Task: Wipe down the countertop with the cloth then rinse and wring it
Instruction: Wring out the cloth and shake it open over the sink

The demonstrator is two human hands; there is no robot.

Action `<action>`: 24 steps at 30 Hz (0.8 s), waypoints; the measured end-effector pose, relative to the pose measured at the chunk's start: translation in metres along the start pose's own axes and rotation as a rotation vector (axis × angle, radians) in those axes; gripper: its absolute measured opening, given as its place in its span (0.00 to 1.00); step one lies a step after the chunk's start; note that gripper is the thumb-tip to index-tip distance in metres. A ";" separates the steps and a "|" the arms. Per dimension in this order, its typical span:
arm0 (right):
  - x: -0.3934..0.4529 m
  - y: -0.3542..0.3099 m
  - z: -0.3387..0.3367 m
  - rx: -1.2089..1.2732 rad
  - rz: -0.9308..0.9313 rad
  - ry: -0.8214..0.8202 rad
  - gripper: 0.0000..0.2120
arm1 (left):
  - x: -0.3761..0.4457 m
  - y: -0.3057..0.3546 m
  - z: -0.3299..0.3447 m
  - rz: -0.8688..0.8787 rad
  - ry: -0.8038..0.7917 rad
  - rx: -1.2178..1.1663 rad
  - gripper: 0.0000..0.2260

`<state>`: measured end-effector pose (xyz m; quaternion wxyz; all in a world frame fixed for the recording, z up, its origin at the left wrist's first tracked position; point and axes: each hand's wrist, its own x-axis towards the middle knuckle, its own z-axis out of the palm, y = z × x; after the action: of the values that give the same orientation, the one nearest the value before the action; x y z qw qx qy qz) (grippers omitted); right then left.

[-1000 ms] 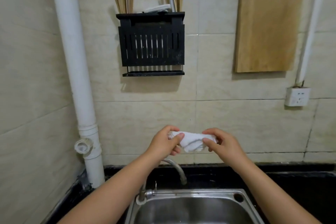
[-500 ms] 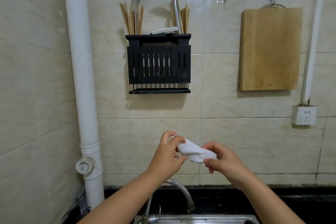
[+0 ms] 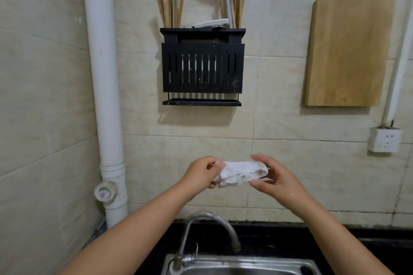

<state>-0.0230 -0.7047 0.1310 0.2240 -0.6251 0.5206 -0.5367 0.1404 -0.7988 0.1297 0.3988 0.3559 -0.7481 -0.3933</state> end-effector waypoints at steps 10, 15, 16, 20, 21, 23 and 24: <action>0.013 0.005 -0.001 0.325 0.104 0.175 0.07 | -0.009 0.011 -0.012 -0.011 -0.068 -0.535 0.13; 0.009 0.013 0.008 0.349 0.189 0.217 0.08 | -0.008 0.012 -0.007 -0.065 0.054 -0.424 0.10; 0.009 0.014 0.010 0.388 0.216 0.233 0.09 | -0.008 0.013 -0.006 -0.087 0.042 -0.416 0.10; 0.012 0.014 0.014 0.429 0.307 0.338 0.11 | -0.013 0.016 0.002 -0.204 -0.009 -0.481 0.10; 0.013 0.014 0.015 0.439 0.329 0.366 0.12 | -0.015 0.015 0.003 -0.236 -0.005 -0.526 0.09; 0.013 0.014 0.015 0.488 0.371 0.402 0.13 | -0.017 0.013 0.005 -0.301 0.008 -0.639 0.07; 0.014 0.014 0.015 0.512 0.386 0.406 0.13 | -0.018 0.011 0.006 -0.328 0.005 -0.689 0.06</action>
<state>-0.0168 -0.7260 0.1204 0.3622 -0.3202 0.5114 -0.7104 0.1405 -0.7764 0.1314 0.4285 0.3169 -0.5042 -0.6795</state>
